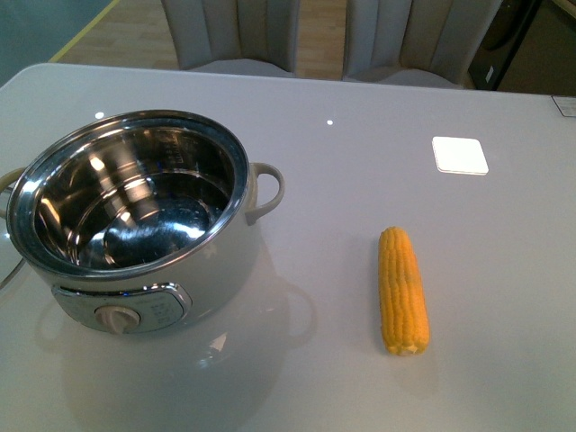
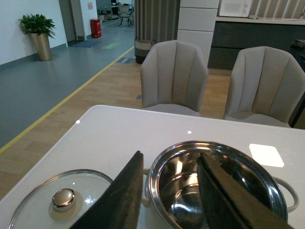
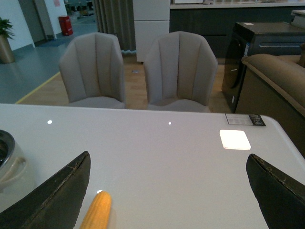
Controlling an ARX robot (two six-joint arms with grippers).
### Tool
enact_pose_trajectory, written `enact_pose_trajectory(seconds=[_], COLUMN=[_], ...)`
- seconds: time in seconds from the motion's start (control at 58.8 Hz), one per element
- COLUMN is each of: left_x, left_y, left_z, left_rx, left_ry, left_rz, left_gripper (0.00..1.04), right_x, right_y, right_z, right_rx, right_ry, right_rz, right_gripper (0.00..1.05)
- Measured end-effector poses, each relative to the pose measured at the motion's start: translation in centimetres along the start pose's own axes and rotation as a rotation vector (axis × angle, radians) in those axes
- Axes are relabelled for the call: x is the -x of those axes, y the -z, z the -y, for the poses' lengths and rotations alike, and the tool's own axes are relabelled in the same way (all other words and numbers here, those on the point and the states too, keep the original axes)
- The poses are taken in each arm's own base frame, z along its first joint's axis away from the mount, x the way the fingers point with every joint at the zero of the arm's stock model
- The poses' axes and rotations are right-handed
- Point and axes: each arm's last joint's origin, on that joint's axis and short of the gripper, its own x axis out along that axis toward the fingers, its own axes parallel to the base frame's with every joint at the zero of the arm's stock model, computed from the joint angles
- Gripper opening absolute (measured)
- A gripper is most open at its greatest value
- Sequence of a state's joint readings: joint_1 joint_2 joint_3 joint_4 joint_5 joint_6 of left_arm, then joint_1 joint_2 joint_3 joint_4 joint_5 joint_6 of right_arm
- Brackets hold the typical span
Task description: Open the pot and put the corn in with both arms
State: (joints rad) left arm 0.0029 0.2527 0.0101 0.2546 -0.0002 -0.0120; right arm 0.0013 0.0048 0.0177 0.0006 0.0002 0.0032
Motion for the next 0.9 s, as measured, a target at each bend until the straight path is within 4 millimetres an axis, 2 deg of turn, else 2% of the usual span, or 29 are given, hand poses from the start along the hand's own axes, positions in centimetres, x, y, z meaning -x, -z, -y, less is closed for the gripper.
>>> enact_pose_trajectory(seconds=[0.068,0.255,0.374,0.596,0.817,0.902], left_x=[0.1,0.5,1.6,1.6,1.6,1.6], left_y=[0.0,0.1,0.3,0.3,0.3,0.3], left_z=[0.0,0.0,0.0,0.0,0.0,0.0], left_rx=[0.0,-0.001,-0.002,-0.002,-0.001,-0.001], left_ry=[0.0,0.001,0.0,0.0,0.0,0.0], left_rz=[0.0,-0.002,-0.008,-0.006,-0.006,-0.006], left_gripper=[0.04,0.04,0.04,0.04,0.42,0.59], right_x=[0.0,0.0,0.0,0.0,0.0,0.0], right_y=[0.0,0.0,0.0,0.0,0.0,0.0], right_z=[0.0,0.0,0.0,0.0,0.0,0.0], right_rx=[0.0,0.0,0.0,0.0,0.0,0.0], right_ry=[0.0,0.0,0.0,0.0,0.0,0.0], right_rz=[0.0,0.0,0.0,0.0,0.0,0.0], right_gripper=[0.96,0.96,0.96,0.96,0.96,0.96])
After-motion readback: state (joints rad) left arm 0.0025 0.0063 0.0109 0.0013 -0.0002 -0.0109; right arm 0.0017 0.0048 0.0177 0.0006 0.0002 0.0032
